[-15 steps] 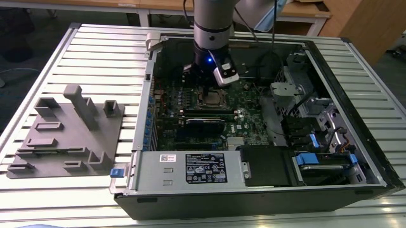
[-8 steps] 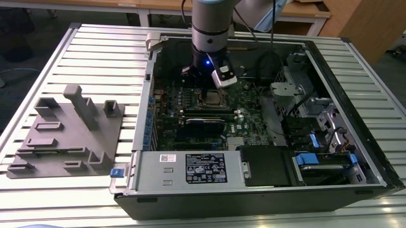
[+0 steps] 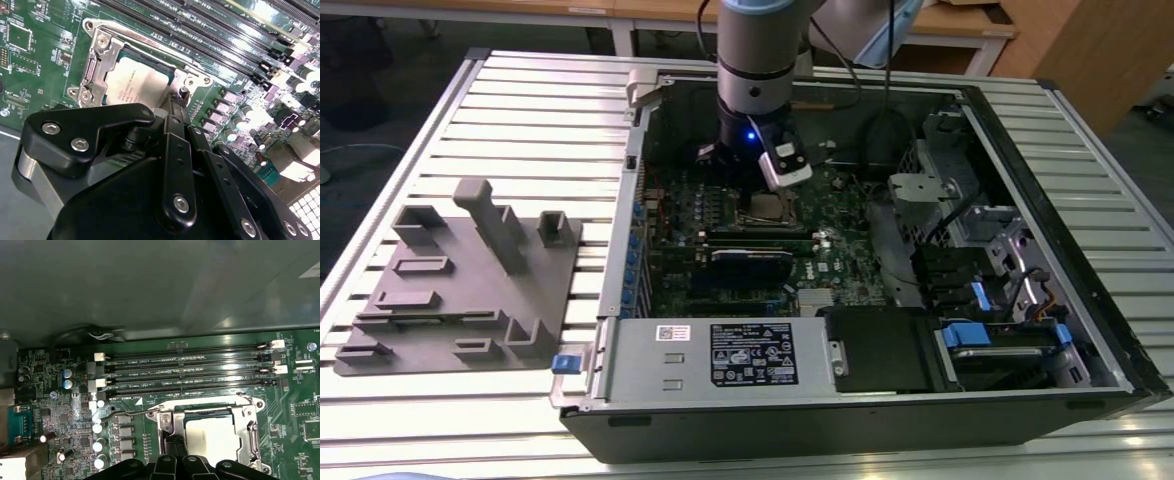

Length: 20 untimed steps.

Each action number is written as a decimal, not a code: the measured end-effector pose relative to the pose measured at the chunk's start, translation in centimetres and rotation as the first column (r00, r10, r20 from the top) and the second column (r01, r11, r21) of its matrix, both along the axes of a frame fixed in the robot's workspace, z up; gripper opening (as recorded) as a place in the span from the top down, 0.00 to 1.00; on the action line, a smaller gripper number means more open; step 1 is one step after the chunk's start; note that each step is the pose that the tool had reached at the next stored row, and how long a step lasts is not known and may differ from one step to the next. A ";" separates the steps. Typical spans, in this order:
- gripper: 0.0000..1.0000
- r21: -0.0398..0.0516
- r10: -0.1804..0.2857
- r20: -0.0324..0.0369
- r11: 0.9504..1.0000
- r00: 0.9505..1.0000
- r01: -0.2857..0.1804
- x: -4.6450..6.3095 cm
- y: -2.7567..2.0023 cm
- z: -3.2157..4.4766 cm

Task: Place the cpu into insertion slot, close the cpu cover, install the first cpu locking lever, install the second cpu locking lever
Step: 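Close the cpu cover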

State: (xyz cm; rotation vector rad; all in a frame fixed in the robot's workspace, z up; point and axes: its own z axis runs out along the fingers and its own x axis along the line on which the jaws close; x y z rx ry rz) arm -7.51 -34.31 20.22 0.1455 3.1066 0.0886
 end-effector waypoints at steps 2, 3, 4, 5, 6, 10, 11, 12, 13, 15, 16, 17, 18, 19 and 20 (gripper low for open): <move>0.89 0.000 0.000 0.000 1.000 1.000 0.000 0.0 0.00 -0.01; 0.89 0.000 0.000 0.000 1.000 1.000 0.000 0.0 0.00 -0.01; 0.89 0.000 0.000 0.000 1.000 1.000 0.000 0.0 0.00 -0.02; 0.89 0.000 0.000 0.000 1.000 1.000 0.000 0.0 0.00 -0.02; 0.89 0.000 0.000 0.000 1.000 1.000 0.000 0.0 0.00 -0.02; 0.89 0.000 0.000 0.000 1.000 1.000 0.000 0.0 0.00 -0.24; 0.89 0.000 0.000 0.000 1.000 1.000 0.000 0.0 0.00 -0.30; 0.89 -0.001 0.000 0.000 1.000 1.000 0.000 0.0 -0.01 -0.35; 0.89 -0.001 0.000 0.000 1.000 1.000 0.000 0.0 -0.01 -0.40; 0.89 -0.001 0.000 0.000 1.000 1.000 0.000 0.0 -0.01 -0.44; 0.89 -0.001 0.000 0.000 1.000 1.000 0.000 0.0 -0.01 -0.45; 0.89 0.000 0.000 0.000 1.000 1.000 0.000 0.0 0.00 -0.47; 0.89 0.000 0.000 0.000 1.000 1.000 0.000 0.0 0.00 -0.47; 0.89 0.000 0.000 0.000 1.000 1.000 0.000 0.0 0.00 -0.47; 0.89 0.000 0.000 0.000 1.000 1.000 0.000 0.0 0.00 -0.48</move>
